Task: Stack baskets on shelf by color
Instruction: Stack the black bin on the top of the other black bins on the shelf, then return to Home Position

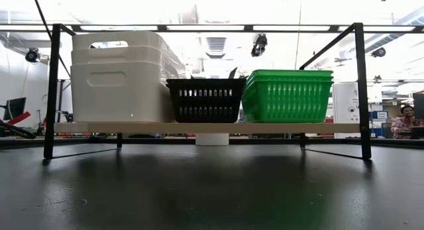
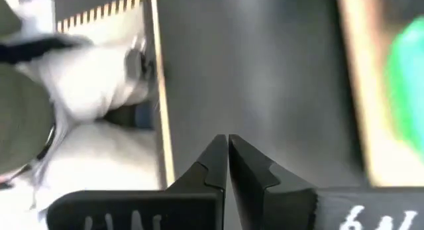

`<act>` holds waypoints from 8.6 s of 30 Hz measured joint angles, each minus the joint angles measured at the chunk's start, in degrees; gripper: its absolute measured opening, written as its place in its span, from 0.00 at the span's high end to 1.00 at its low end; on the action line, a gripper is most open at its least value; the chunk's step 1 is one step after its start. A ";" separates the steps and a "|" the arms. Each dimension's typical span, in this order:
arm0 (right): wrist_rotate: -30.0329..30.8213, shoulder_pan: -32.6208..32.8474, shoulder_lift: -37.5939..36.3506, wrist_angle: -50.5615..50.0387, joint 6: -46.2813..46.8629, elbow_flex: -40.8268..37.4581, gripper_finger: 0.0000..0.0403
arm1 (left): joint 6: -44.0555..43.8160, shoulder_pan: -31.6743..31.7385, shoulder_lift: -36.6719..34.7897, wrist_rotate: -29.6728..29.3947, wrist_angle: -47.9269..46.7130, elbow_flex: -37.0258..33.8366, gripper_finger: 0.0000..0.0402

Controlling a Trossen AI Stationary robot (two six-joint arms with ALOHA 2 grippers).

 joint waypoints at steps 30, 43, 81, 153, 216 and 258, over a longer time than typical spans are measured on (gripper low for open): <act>11.19 35.48 -0.04 -16.70 32.89 -16.06 0.64 | -1.72 -0.26 0.00 -0.02 4.46 0.00 1.00; 6.40 35.53 -0.04 -5.37 31.30 -28.99 0.59 | -1.70 -0.26 0.00 -0.02 4.43 -0.04 1.00; 8.07 25.49 -0.04 7.86 25.47 -16.94 0.98 | -1.41 -0.26 0.00 -0.02 4.41 -0.07 1.00; 28.93 -11.95 10.91 24.77 -29.79 -3.96 0.98 | -1.39 -0.28 0.00 -0.04 2.79 -0.17 1.00; 28.94 -12.95 13.75 24.18 -31.05 -4.24 0.73 | -1.43 -0.28 0.00 -0.04 2.75 -0.22 1.00; 28.93 3.14 -39.58 88.22 -57.99 -69.18 0.98 | 23.74 -3.61 -36.05 7.34 58.73 -46.04 1.00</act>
